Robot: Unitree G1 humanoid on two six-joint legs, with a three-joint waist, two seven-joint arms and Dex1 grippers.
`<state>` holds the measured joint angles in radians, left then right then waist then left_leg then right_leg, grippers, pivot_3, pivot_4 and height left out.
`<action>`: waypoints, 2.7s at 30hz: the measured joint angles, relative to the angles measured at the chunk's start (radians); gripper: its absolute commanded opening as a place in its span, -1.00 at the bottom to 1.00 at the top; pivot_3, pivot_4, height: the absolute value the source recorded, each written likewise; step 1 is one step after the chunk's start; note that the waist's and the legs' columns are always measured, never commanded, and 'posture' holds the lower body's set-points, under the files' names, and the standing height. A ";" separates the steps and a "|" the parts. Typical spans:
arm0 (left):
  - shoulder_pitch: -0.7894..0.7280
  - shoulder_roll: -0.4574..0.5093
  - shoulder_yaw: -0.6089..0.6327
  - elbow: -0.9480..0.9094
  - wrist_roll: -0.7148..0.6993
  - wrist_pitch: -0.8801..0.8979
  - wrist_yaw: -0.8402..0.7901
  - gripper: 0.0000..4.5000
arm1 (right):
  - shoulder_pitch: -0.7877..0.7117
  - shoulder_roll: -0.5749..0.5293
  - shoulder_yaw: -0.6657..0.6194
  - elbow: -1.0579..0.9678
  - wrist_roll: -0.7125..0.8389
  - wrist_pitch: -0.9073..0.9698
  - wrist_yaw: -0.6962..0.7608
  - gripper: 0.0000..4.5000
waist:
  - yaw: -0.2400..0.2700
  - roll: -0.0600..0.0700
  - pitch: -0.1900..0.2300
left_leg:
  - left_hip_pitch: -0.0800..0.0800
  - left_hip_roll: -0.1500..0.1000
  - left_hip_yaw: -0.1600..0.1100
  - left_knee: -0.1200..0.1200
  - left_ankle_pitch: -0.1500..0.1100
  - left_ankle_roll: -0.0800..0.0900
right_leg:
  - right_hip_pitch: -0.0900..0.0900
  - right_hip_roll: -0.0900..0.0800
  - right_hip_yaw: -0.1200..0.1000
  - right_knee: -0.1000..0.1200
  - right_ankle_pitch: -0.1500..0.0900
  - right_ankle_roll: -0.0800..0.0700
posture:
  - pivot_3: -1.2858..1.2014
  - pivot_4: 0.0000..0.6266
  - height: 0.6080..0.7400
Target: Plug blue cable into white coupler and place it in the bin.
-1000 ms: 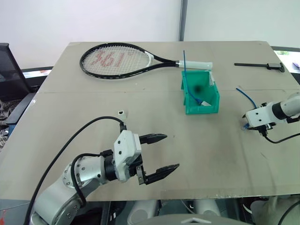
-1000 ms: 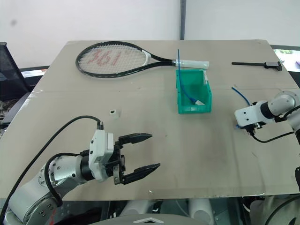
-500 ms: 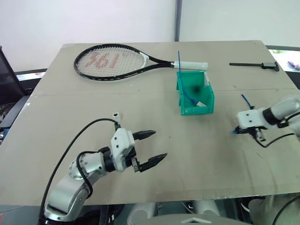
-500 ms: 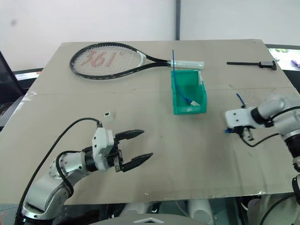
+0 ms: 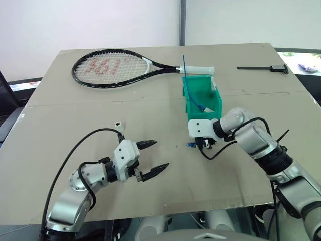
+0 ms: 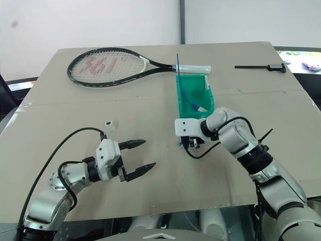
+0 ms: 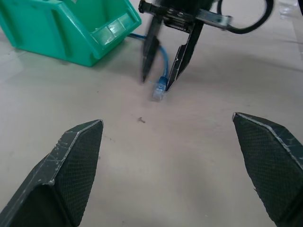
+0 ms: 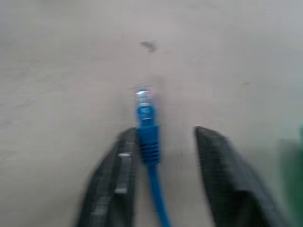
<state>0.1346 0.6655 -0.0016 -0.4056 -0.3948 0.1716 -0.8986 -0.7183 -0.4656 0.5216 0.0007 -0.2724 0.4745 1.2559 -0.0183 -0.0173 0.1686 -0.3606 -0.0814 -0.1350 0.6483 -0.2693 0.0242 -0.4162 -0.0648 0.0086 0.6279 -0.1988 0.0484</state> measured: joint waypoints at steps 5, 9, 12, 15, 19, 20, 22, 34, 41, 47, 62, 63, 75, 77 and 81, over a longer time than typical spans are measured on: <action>-0.097 0.002 -0.027 0.045 0.002 0.051 -0.025 1.00 | 0.143 -0.044 -0.125 -0.127 0.110 0.019 -0.022 0.98 | 0.012 0.001 0.001 | -0.004 0.000 -0.004 0.000 0.001 -0.003 | -0.001 0.000 -0.004 0.000 0.000 -0.001 | 0.03 -0.52 1.00; -0.221 -0.007 -0.101 0.144 0.030 0.087 -0.060 1.00 | 0.373 -0.085 -0.352 -0.378 0.343 0.088 -0.022 0.98 | 0.031 0.005 0.003 | -0.009 -0.002 -0.002 0.001 0.002 -0.006 | -0.004 -0.002 -0.004 -0.002 0.000 0.000 | 0.03 -0.52 1.00; -0.300 -0.023 -0.149 0.205 0.050 0.081 -0.106 1.00 | 0.512 -0.123 -0.502 -0.529 0.434 0.129 -0.082 0.98 | 0.032 0.004 0.003 | -0.009 -0.002 -0.001 0.001 0.002 -0.006 | -0.005 -0.003 -0.002 -0.002 0.000 0.000 | 0.03 -0.52 1.00; -0.349 -0.040 -0.177 0.268 0.067 0.066 -0.131 1.00 | 0.635 -0.120 -0.579 -0.592 0.467 0.134 -0.146 0.98 | 0.033 0.004 0.003 | -0.009 -0.001 -0.001 0.001 0.002 -0.006 | -0.006 -0.003 -0.003 -0.002 0.000 0.000 | 0.03 -0.52 1.00; -0.415 -0.078 -0.215 0.356 0.102 0.053 -0.150 1.00 | 0.824 -0.091 -0.691 -0.688 0.484 0.083 -0.254 0.98 | 0.032 0.004 0.003 | -0.010 -0.002 0.000 0.002 0.002 -0.006 | -0.006 -0.003 -0.002 -0.002 0.000 0.001 | 0.03 -0.52 1.00; -0.437 -0.091 -0.231 0.379 0.116 0.042 -0.154 1.00 | 0.872 -0.082 -0.718 -0.715 0.487 0.061 -0.283 0.98 | 0.032 0.004 0.003 | -0.009 -0.002 0.001 0.002 0.002 -0.005 | -0.005 -0.003 -0.001 -0.001 0.000 0.001 | 0.03 -0.52 1.00; -0.468 -0.116 -0.251 0.415 0.138 0.028 -0.161 1.00 | 0.946 -0.072 -0.751 -0.742 0.486 0.025 -0.316 0.98 | 0.033 0.004 0.003 | -0.009 -0.002 0.000 0.002 0.001 -0.003 | -0.005 -0.003 -0.001 -0.001 -0.001 0.004 | 0.03 -0.52 1.00; -0.585 -0.239 -0.343 0.620 0.255 -0.109 -0.189 -0.14 | 1.142 -0.064 -0.812 -0.800 0.496 -0.048 -0.462 1.00 | 0.033 0.004 0.002 | -0.004 -0.001 0.002 0.004 0.000 -0.001 | -0.001 -0.001 0.002 -0.001 -0.001 0.007 | 0.03 -0.52 1.00; -0.596 -0.254 -0.340 0.678 0.264 -0.191 -0.213 -0.98 | 1.204 0.000 -0.778 -0.870 0.580 0.073 -0.570 1.00 | 0.033 0.003 0.000 | -0.004 -0.001 0.002 0.004 -0.001 -0.001 | -0.001 -0.002 0.004 -0.001 -0.001 0.007 | 0.03 -0.52 1.00; -0.564 -0.265 -0.335 0.625 0.172 -0.199 -0.324 -0.98 | 1.213 0.128 -0.779 -0.910 0.807 0.287 -0.716 1.00 | 0.033 0.003 0.001 | -0.005 -0.001 0.000 0.004 -0.001 0.000 | -0.001 -0.002 0.005 -0.001 -0.001 0.006 | 0.03 -0.52 1.00; -0.666 -0.361 -0.239 0.572 0.169 -0.487 -0.259 -1.00 | 0.943 0.293 -0.761 -0.908 1.418 0.336 -1.188 0.43 | 0.031 0.004 0.000 | -0.004 -0.001 0.003 0.003 -0.001 0.000 | -0.001 0.002 0.004 -0.001 0.001 0.004 | 0.03 -0.52 1.00; -0.666 -0.361 -0.239 0.577 0.176 -0.509 -0.256 -1.00 | 0.920 0.293 -0.755 -0.892 1.439 0.322 -1.221 0.43 | 0.031 0.004 0.000 | -0.004 -0.001 0.003 0.003 -0.001 0.000 | -0.001 0.002 0.004 -0.001 0.001 0.004 | 0.03 -0.52 1.00; -0.665 -0.353 -0.235 0.581 0.210 -0.632 -0.205 -1.00 | 0.809 0.237 -0.681 -0.796 1.543 0.257 -1.337 0.43 | 0.030 0.004 0.000 | -0.004 -0.001 0.003 0.003 -0.001 0.000 | -0.001 0.004 0.004 -0.001 0.001 0.004 | 0.03 -0.52 1.00; -0.661 -0.352 -0.235 0.581 0.215 -0.648 -0.202 -1.00 | 0.800 0.233 -0.670 -0.787 1.553 0.250 -1.348 0.43 | 0.030 0.004 0.000 | -0.004 -0.001 0.003 0.003 -0.001 0.000 | -0.001 0.004 0.004 -0.001 0.001 0.003 | 0.03 -0.52 1.00; -0.653 -0.352 -0.235 0.583 0.216 -0.670 -0.189 -1.00 | 0.784 0.216 -0.640 -0.782 1.567 0.238 -1.364 0.43 | 0.030 0.004 0.000 | -0.004 -0.001 0.003 0.003 -0.001 0.001 | -0.001 0.004 0.005 -0.001 0.001 0.003 | 0.03 -0.52 1.00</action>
<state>-0.5180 0.3138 -0.2371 0.1770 -0.1786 -0.4980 -1.0872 0.0660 -0.2499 -0.1185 -0.7813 1.2948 0.7125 -0.1084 0.0113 -0.0131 0.1688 -0.3642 -0.0825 -0.1315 0.6517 -0.2701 0.0247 -0.4172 -0.0606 0.0131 0.6266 -0.1974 0.0515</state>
